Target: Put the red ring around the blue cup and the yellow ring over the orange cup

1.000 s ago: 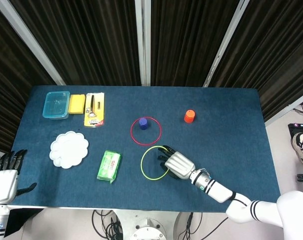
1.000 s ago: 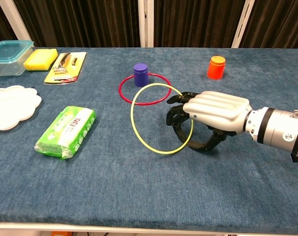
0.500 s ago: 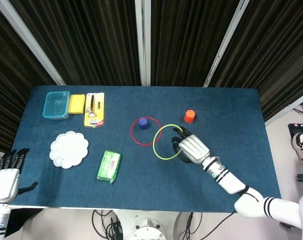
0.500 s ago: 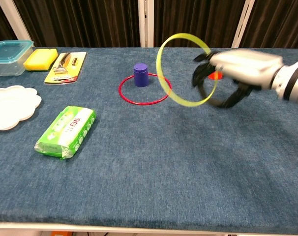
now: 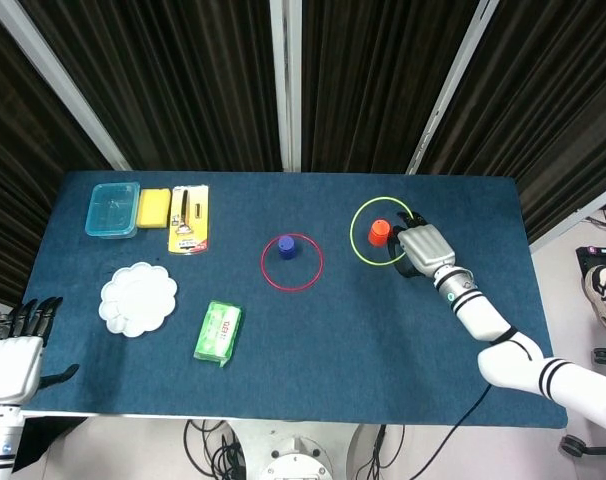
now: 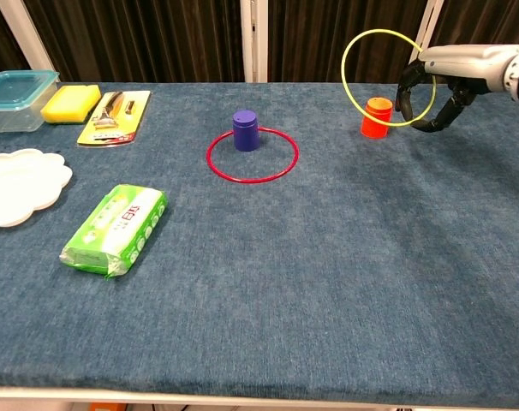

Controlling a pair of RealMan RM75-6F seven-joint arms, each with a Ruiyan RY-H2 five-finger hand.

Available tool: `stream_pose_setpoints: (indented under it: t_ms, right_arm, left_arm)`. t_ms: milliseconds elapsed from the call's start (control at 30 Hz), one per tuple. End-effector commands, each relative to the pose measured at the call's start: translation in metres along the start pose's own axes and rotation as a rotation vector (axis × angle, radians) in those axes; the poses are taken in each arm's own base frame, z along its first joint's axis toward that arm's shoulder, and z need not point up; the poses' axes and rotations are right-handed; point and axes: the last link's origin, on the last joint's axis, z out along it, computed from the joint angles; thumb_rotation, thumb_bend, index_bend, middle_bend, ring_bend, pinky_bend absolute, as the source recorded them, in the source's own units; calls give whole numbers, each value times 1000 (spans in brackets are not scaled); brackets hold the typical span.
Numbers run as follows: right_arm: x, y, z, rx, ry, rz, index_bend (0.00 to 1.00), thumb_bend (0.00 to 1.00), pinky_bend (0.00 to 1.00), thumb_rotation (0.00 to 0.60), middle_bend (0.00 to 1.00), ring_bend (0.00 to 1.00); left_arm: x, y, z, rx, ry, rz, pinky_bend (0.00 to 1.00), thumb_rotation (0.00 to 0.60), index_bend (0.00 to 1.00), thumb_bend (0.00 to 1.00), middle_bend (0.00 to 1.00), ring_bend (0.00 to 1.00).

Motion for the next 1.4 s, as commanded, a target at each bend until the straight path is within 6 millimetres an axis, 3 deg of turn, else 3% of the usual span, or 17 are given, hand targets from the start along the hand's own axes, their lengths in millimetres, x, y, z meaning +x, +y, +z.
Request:
stream_pose_setpoints:
  t_ms: [33,400,700,1100,1267,1400]
  right_arm:
    - [-1,-2,12,-18,-15,2,699,352,0,600,295,0]
    - [-4,3,16,-44,-23,10,680,343,0,600,289,0]
    - [-8,4,16,-60,-42,5,548,55,0,600,254,0]
    - [-3,7,9,-72,-41,9,516,26,0,600,248,0]
    - [5,8,-18,-39,11,33,498,26,0,600,262,0]
    - [10,14,-63,-19,148,59,447,32,28,600,319,54]
  left_arm:
    - [1,0,0,2,-2,3,0,600,57,96,53,0]
    - [0,0,0,9,-9,3,0,600,57,96,53,0]
    - [0,0,0,8,-8,4,0,600,57,96,53,0]
    - [0,0,1,2,-8,1,0,600,57,96,53,0]
    - [0,-1,1,3,-2,-4,0,600,57,96,53,0]
    - [0,-3,2,6,13,-10,0,600,57,96,53,0]
